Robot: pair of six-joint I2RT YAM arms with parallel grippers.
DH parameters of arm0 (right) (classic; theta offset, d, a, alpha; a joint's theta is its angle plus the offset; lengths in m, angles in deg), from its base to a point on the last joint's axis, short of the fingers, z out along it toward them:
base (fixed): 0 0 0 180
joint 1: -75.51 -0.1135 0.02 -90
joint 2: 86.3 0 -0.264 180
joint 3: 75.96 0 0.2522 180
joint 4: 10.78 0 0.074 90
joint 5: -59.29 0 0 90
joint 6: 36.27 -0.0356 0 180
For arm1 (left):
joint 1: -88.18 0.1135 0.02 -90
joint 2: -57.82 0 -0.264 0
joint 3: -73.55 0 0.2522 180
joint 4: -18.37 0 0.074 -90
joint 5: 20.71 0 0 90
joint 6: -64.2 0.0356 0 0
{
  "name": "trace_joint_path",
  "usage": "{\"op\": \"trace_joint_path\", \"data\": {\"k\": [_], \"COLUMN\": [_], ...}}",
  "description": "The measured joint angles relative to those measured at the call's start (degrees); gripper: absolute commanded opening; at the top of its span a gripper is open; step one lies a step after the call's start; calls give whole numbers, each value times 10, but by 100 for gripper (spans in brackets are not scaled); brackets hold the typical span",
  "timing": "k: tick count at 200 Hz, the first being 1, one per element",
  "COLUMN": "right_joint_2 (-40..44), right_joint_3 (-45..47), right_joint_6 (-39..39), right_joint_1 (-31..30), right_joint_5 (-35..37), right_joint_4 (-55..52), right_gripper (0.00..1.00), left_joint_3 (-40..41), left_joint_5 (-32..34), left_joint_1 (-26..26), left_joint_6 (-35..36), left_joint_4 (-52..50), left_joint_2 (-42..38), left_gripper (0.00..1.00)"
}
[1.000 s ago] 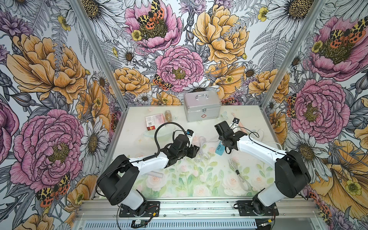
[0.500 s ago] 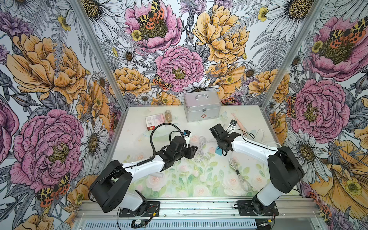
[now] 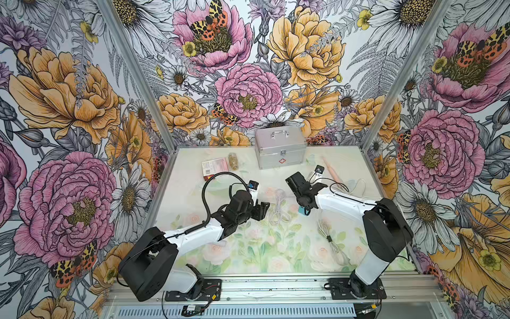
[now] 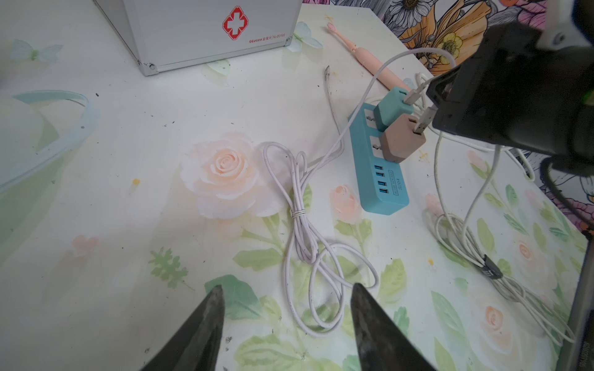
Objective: Charge the electric toothbrush
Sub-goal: Insert the charging cable into the plug.
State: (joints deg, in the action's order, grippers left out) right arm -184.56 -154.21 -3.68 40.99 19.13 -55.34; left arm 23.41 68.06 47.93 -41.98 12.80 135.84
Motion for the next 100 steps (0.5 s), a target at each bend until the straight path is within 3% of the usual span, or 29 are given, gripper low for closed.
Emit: {"op": "trace_joint_path", "data": {"k": [100], "right_joint_2": [0], "right_joint_3": [13], "right_joint_6": [0], "right_joint_1": [-18], "right_joint_5": [19], "right_joint_4": [18], "right_gripper": [0], "left_joint_3": [5], "left_joint_5": [0], "left_joint_1": [4], "left_joint_6": [0], "left_joint_4": [11], "left_joint_2": [-8], "left_gripper": [64]}}
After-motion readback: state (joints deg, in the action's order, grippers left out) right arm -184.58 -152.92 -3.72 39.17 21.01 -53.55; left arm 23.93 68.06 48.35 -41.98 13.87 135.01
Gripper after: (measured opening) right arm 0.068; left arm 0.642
